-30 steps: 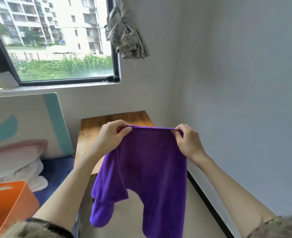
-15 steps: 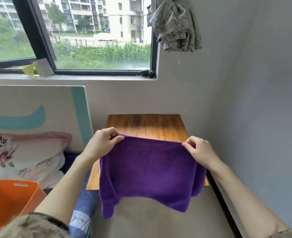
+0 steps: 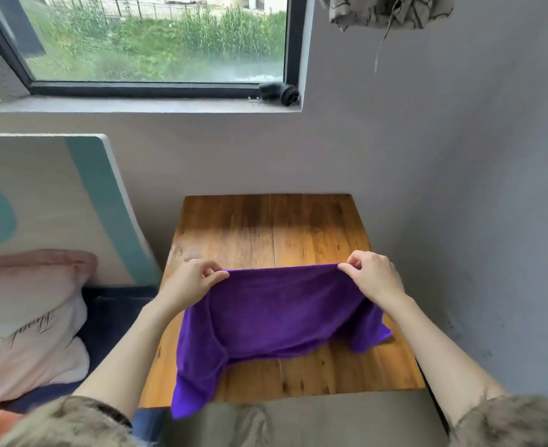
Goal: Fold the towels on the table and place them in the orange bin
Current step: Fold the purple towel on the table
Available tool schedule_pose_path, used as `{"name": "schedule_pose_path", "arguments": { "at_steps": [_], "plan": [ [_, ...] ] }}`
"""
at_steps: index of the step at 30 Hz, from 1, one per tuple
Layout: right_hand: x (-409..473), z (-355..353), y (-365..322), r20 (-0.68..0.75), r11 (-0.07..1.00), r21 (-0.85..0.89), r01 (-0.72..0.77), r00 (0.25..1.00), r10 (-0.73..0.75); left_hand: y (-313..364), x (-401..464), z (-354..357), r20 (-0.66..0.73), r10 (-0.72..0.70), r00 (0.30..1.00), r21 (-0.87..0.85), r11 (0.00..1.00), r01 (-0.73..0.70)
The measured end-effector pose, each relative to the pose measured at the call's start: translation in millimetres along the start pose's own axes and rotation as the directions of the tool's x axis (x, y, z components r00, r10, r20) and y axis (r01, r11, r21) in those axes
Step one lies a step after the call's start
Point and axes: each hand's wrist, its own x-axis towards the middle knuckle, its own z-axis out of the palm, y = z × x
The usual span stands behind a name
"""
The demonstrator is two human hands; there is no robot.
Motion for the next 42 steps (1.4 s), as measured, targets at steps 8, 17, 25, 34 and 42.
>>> {"name": "schedule_pose_path", "arguments": {
  "at_steps": [8,17,25,34,42],
  "plan": [
    [118.5,52.2,7.3,0.144,0.992,0.018,-0.124,0.982,0.12,-22.5,143.2,31.6,-0.027,-0.086,0.996,0.004,0.996,0.087],
    [212.4,101.5,7.6,0.118,0.992,0.048,-0.114,0.987,0.108,-46.2,236.2,55.5,-0.067,-0.096,0.993,0.022,0.995,0.098],
    [163.8,189.5,1.8,0.508,0.999,0.01,0.043,0.86,-0.042,-87.3,157.7,138.8,0.203,-0.25,0.947,0.026,0.968,0.25],
    [119.8,246.2,-22.0,0.714,0.959,-0.081,0.273,0.687,-0.135,-127.1,92.4,179.5,0.061,-0.189,0.98,0.226,0.959,0.171],
    [111.0,278.1,-42.5,0.716,0.933,-0.209,0.292,0.696,-0.058,-160.1,101.4,153.8,0.011,-0.108,0.994,0.068,0.992,0.107]
  ]
}}
